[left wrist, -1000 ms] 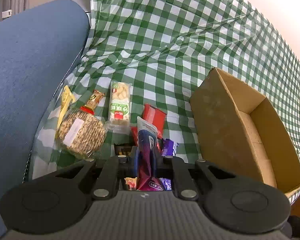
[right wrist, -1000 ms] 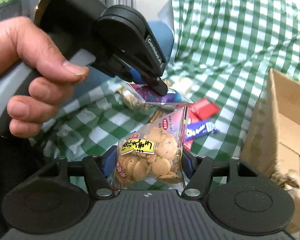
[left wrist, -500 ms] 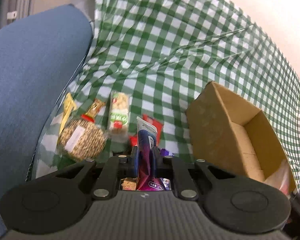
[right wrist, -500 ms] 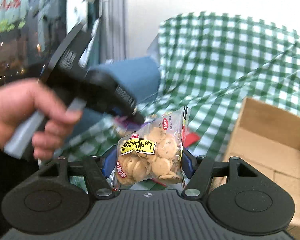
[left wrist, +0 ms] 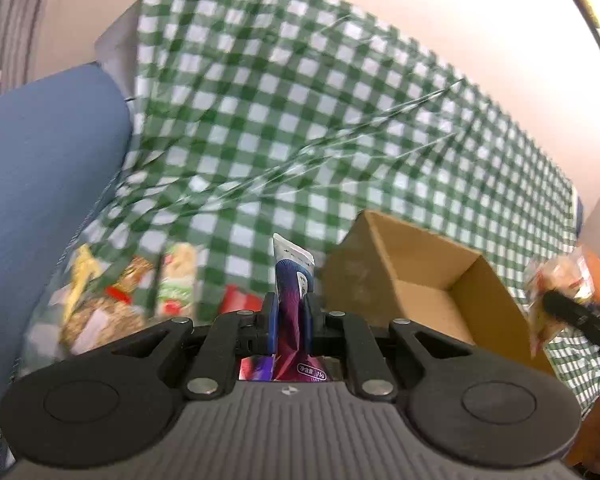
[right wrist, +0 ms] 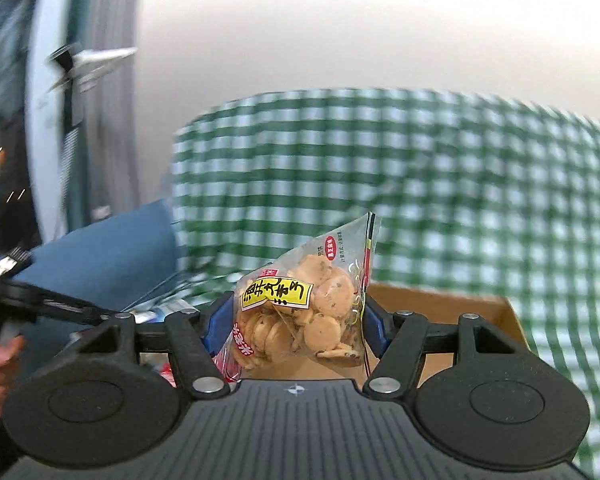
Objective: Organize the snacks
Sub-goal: 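Lift both held snacks and carry them over the cardboard box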
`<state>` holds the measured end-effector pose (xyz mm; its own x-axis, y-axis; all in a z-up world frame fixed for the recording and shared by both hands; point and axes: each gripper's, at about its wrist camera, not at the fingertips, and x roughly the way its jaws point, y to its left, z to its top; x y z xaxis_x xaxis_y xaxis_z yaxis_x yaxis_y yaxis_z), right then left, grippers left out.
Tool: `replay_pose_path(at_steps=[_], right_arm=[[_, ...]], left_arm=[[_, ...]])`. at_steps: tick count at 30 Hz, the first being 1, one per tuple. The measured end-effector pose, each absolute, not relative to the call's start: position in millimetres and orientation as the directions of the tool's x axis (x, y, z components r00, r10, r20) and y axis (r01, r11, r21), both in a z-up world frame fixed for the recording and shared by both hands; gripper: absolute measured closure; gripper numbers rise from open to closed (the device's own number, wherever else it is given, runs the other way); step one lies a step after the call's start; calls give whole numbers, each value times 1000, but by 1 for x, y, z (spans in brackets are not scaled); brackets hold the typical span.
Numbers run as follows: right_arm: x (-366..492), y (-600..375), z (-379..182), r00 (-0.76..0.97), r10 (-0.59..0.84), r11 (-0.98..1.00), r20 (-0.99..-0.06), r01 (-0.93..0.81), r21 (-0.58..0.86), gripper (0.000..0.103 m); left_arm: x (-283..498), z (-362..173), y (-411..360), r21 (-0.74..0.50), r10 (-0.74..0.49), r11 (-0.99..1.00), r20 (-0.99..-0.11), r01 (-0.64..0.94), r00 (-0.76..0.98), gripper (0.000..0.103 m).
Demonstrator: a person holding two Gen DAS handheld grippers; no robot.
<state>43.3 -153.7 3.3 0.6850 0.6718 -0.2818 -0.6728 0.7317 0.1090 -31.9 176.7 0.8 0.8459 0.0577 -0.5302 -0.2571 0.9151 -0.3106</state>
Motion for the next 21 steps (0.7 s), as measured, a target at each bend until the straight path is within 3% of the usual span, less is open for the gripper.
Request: replay_pose_path(at_steps=[21], right_arm=[[87,-222,-42,770,432,871,-470,-492,-6,36]], left_arm=[[31,-5,96,-382,-142,923,-447,-45,883,90]])
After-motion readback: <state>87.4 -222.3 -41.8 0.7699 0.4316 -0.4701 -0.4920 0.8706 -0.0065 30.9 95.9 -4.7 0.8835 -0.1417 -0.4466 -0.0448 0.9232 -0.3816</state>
